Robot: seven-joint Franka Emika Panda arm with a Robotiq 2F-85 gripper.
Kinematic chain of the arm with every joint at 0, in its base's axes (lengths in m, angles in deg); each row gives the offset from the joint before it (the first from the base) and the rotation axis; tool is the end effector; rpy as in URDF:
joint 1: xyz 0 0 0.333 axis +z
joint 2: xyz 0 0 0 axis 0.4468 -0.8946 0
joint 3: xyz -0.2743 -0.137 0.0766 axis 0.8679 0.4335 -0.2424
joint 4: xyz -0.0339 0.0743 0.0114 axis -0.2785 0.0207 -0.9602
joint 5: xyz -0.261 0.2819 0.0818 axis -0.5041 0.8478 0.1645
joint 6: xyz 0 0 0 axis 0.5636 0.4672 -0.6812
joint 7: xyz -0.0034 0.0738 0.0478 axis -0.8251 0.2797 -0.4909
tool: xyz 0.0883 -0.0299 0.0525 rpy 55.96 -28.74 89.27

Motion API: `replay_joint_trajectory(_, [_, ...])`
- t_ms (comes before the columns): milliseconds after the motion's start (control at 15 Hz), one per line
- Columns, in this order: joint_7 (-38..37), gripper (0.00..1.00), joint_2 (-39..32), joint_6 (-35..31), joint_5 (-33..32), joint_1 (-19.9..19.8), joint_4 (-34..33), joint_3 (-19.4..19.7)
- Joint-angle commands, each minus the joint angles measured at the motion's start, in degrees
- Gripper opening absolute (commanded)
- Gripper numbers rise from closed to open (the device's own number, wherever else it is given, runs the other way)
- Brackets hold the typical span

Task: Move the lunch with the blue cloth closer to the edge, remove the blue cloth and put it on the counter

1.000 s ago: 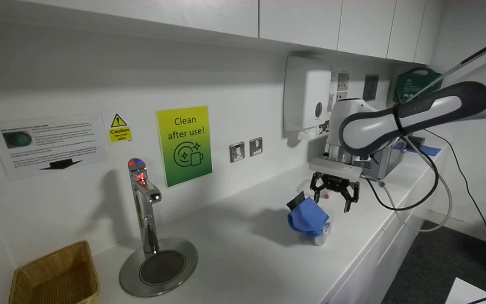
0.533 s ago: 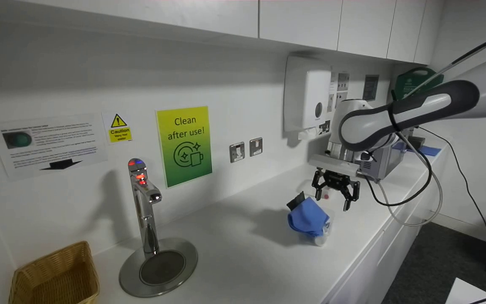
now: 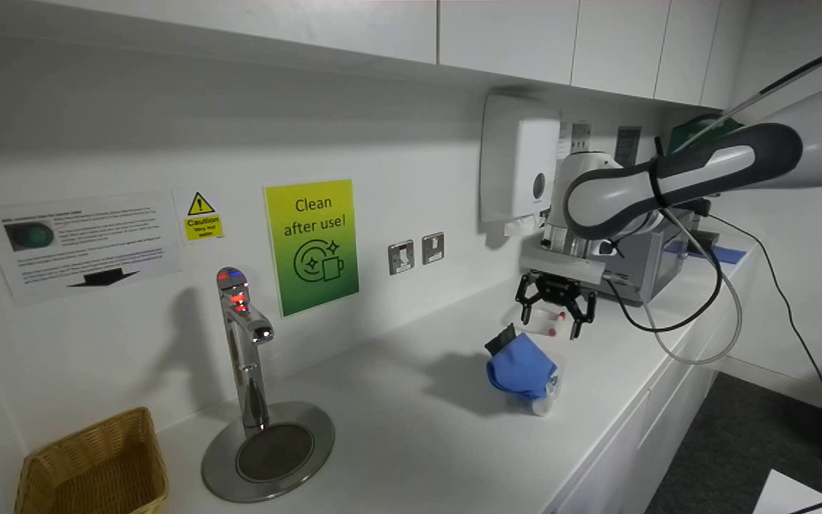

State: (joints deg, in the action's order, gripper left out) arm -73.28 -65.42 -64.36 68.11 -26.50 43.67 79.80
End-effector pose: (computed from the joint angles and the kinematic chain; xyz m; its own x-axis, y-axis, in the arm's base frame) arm 0.4957 0.0254 0.4567 0.3402 -0.9348 -0.1022 -0.9392 -0.3325 -0.0856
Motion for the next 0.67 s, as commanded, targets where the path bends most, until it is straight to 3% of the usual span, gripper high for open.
replay_joint_trajectory(0, [7.97,1.0,-2.67,4.01,2.48,0.49,-4.46,0.37])
replay_joint_trajectory(133, [12.74,1.0,-4.2,6.09,5.69,0.83,-6.15,0.53])
replay_joint_trajectory(200, [8.24,1.0,-2.42,2.71,2.86,0.12,-2.93,-0.26])
replay_joint_trajectory(600, [10.83,1.0,-4.04,3.72,4.22,0.47,-4.49,-0.19])
